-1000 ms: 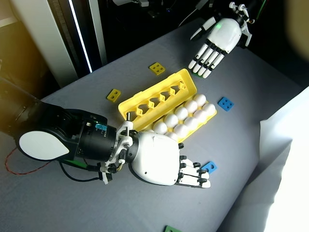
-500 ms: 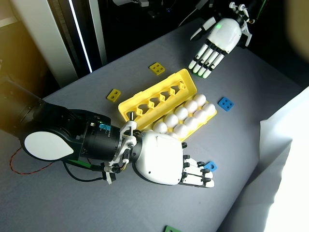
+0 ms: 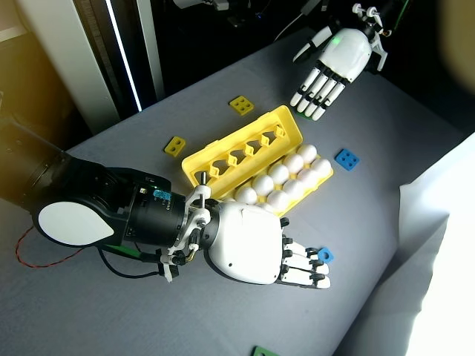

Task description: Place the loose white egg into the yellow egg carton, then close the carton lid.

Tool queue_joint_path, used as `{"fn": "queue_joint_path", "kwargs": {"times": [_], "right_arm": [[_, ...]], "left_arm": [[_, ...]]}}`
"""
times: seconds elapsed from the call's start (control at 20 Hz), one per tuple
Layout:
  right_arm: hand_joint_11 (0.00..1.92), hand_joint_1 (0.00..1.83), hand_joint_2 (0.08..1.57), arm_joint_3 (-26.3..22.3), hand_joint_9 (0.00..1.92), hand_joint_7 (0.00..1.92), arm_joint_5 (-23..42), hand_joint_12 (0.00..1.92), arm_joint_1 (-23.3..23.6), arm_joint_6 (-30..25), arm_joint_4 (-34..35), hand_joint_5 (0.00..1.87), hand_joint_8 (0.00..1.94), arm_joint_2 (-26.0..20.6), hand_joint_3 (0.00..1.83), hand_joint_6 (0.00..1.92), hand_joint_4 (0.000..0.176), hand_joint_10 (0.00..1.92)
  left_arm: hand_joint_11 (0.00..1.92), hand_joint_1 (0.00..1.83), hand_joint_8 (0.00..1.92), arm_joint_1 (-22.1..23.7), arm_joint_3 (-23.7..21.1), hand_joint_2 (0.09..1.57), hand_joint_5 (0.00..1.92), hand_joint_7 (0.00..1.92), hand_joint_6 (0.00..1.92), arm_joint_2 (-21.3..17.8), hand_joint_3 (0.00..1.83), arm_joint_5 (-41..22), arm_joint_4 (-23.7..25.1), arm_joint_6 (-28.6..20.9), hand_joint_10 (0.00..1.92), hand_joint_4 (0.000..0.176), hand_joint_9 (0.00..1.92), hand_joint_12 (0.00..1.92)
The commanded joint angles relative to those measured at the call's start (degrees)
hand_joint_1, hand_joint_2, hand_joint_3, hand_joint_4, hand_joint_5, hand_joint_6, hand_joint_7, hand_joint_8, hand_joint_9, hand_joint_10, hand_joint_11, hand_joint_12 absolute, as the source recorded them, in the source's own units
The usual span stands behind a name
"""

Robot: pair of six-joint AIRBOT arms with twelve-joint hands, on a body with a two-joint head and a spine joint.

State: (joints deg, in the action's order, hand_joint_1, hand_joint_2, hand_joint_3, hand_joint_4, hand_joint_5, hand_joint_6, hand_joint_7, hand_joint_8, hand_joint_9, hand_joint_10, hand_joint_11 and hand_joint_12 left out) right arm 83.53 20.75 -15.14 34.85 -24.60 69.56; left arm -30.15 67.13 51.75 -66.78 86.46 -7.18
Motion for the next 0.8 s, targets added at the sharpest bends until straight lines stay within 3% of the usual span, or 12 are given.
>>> {"fn": "queue_joint_path", "kwargs": {"times": [0.0, 0.3, 0.4, 0.75], "right_arm": [[0.0, 0.65, 0.74, 0.0, 0.0, 0.16, 5.7, 0.0, 0.5, -0.2, 1.3, 0.89, 0.0, -0.5, 0.0, 0.0, 0.176, 0.0], [0.0, 0.57, 0.75, 0.0, 0.0, 0.13, 5.7, 0.0, 0.5, -0.2, 1.4, 0.72, 0.0, -0.4, 0.0, 0.0, 0.176, 0.0], [0.0, 0.55, 0.74, 0.0, 0.0, 0.12, 5.7, 0.0, 0.5, -0.2, 1.4, 0.68, 0.0, -0.4, 0.0, 0.0, 0.176, 0.0], [0.0, 0.51, 0.74, 0.0, 0.0, 0.1, 5.6, 0.0, 0.9, -0.1, 1.4, 0.58, 0.0, -0.7, 0.0, 0.0, 0.176, 0.0]], "left_arm": [[0.01, 0.0, 0.01, 0.3, 0.2, 1.27, 0.11, 0.14, 0.01, -0.4, 0.0, -2.7, -3.1, -0.1, 0.01, 0.0, 0.1, 0.0], [0.0, 0.0, 0.0, 0.0, -0.4, 1.27, 0.03, 0.05, 0.0, -0.2, 0.0, -2.4, -3.1, -0.1, 0.0, 0.0, 0.01, 0.0], [0.0, 0.0, 0.0, 0.0, -0.8, 1.28, 0.12, 0.13, 0.0, -0.2, 0.0, -2.4, -3.1, 0.0, 0.01, 0.0, 0.09, 0.0], [0.0, 0.0, 0.01, -0.2, -1.3, 1.28, 0.07, 0.09, 0.01, -0.5, 0.0, -2.3, -3.1, 0.2, 0.01, 0.0, 0.05, 0.0]]}}
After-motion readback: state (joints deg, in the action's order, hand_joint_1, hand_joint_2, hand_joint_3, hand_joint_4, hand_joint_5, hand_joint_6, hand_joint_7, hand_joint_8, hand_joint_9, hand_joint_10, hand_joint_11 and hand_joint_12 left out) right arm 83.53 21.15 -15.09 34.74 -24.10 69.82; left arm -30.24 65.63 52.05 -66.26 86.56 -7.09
